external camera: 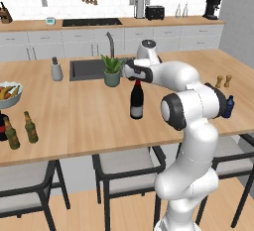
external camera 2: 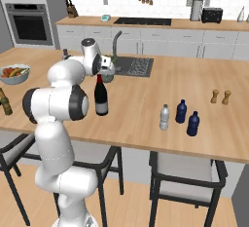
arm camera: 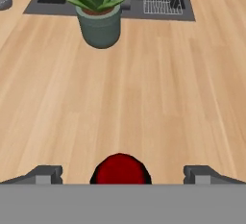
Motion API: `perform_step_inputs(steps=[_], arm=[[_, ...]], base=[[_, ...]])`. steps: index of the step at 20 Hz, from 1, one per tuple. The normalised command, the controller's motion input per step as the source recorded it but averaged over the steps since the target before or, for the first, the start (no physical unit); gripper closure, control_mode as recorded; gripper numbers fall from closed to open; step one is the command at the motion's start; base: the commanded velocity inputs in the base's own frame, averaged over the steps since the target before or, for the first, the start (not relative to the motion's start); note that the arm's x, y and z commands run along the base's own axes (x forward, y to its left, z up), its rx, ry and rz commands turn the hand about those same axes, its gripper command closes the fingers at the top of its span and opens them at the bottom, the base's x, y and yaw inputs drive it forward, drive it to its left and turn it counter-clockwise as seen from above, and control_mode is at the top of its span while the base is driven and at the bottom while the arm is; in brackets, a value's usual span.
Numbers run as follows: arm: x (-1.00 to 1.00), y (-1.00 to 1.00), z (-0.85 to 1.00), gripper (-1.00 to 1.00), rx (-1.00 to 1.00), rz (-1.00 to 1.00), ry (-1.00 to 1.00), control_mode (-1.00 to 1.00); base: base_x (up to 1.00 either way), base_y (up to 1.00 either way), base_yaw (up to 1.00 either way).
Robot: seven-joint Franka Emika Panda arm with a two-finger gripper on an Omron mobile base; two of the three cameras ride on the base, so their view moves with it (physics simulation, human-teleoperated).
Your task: Move the plastic bottles in the middle to the plastics group, and the glass bottles in the middle to the glass group.
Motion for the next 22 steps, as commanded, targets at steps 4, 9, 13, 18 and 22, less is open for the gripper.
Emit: perform_step_inputs(steps=[4,9,13,18,22], arm=[[0.00,0.00,-0.15,-1.00,0.00,0.00,0.00,-1.00],[0.02,0.00,-0.11,-1.00,0.00,0.00,0.00,-1.00],[0.00,0.00,-0.01,1.00,0.00,0.00,0.00,-1.00],[-0.01,0.00,-0.05,1.00,0.00,0.00,0.00,-1.00],[-0.12,0.00,-0.01,1.00,0.00,0.00,0.07,-1.00]], base=[[0.00,0.00,0.00],[0.00,0.00,0.00],[0.00,0.00,0.00],[0.00,0.00,0.00],[0.00,0.00,0.00]])
